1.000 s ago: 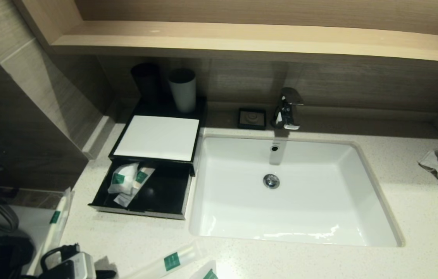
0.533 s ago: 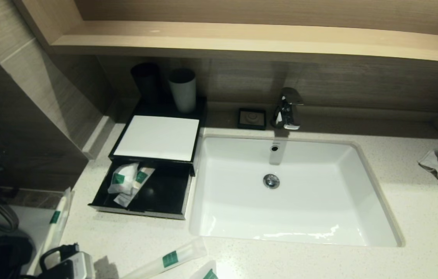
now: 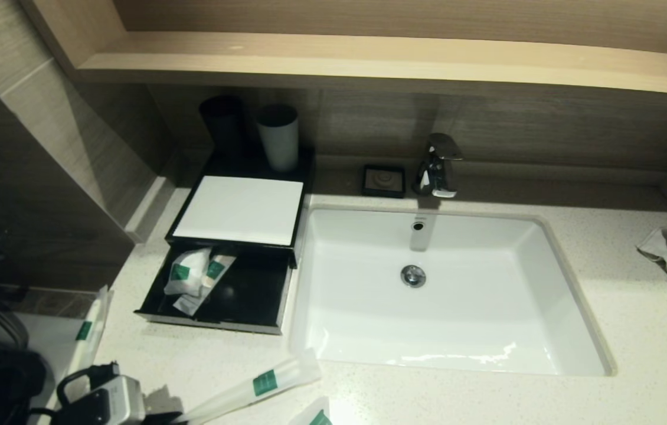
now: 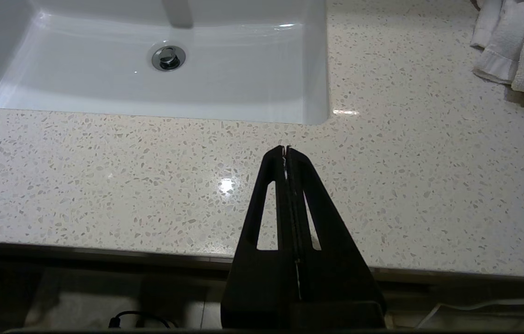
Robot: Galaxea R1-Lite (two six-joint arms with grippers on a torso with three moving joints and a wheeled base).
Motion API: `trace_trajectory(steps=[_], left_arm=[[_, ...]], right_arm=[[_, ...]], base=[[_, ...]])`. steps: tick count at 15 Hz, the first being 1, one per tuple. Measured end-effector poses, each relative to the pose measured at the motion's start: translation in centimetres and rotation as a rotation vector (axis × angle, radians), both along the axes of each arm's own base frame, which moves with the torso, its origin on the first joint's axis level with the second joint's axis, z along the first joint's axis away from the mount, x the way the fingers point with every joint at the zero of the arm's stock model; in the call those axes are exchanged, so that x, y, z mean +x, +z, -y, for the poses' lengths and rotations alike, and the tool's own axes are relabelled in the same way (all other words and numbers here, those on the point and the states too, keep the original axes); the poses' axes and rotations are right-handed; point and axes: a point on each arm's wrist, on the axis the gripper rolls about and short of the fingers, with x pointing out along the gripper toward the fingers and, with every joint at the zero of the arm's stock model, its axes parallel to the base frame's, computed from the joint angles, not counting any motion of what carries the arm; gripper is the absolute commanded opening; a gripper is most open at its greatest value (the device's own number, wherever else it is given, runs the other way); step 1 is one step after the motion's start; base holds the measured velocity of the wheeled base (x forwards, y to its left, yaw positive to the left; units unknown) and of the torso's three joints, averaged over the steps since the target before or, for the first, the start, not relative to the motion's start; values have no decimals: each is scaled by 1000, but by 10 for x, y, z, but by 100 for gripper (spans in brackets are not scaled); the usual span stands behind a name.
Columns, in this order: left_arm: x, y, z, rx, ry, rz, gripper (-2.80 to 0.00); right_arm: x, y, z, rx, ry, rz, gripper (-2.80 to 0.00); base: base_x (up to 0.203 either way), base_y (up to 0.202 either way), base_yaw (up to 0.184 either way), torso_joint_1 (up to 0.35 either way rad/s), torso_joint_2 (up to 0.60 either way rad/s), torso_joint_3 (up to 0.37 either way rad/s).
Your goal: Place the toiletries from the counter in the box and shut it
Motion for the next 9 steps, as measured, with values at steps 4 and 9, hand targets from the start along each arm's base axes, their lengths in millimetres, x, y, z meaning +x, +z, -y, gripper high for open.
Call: trace_trajectory(steps=[4, 9], left_arm=[[5, 9, 7, -37, -23, 24, -280], [14, 33, 26, -184, -28, -5, -280]], right_arm=[[0, 0, 0, 0, 0, 0, -280], [0, 0, 0, 0, 0, 0, -280]], base=[[0, 0, 0, 0, 0, 0], [0, 0, 0, 0, 0, 0]])
